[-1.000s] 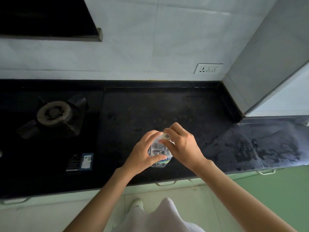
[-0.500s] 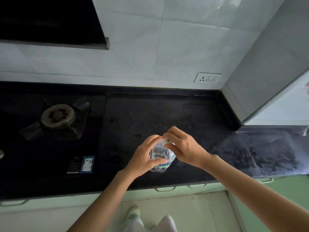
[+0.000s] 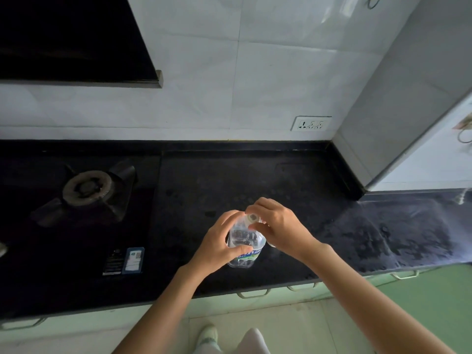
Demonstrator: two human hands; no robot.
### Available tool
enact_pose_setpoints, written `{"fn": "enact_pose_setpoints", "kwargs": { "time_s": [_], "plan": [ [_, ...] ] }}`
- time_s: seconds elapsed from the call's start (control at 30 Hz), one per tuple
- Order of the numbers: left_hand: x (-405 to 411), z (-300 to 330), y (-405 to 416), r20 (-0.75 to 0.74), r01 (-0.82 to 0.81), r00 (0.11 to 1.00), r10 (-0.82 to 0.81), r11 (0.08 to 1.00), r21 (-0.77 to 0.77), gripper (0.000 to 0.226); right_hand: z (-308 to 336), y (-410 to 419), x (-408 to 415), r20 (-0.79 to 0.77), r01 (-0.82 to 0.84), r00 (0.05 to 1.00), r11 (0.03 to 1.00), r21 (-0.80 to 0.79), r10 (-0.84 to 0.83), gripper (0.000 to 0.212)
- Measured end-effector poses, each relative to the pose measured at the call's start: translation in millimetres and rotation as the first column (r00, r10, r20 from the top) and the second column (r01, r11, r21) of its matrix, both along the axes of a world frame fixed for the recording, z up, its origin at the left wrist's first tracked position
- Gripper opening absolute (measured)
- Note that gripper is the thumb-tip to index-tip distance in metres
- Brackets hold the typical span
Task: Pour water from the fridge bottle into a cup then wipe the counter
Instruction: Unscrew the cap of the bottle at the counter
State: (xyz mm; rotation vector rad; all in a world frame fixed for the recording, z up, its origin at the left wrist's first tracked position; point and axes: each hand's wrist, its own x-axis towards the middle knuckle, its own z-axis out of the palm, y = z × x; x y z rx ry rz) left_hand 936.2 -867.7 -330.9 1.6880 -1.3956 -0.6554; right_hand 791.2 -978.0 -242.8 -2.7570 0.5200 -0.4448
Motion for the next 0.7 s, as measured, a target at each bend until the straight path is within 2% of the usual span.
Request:
{"fn": "enact_pose_setpoints", "kwargs": {
  "time_s": [0.1,0.2,0.27,0.4,0.53,0.6,0.7],
  "plan": [
    [-1,-1,0,-0.011,0.007,1.000,-0.007,1.000,-0.016,0.070,12,-6,-3,-0.070,-0.045,0.996,0.999,0.028,0.047,0.030],
    [-1,-5,1,-0.055,0.011,0.998,-0.013,0.999,-0.036,0.070,13,2,1,-0.082,0.174,0.982,0.983,0.064,-0.169,0.038],
    [-1,-6,1,-0.057,0.008,0.998,-0.010,0.999,-0.040,0.071,8,7,3,-0.058,0.234,0.971,0.971,0.052,-0.231,0.033],
    [0,-8,0,-0.040,0.007,0.999,-0.009,0.999,-0.043,0.071,4,4,1,-0.050,0.080,0.995,0.995,-0.051,-0.083,0.023],
    [0,-8,0,-0.053,0.017,0.998,-0.020,0.999,-0.047,0.069,15,-6,-3,-0.130,-0.042,0.990,0.999,0.033,0.046,0.031],
    [0,-7,0,-0.051,0.017,0.999,-0.020,0.999,-0.046,0.069,17,-4,0,-0.138,0.042,0.990,0.997,0.062,-0.033,0.035],
    [2,-7,0,-0.038,0.015,0.999,-0.017,0.999,-0.051,0.070,13,4,8,-0.076,0.172,0.982,0.985,0.012,-0.170,0.034]
  ]
}}
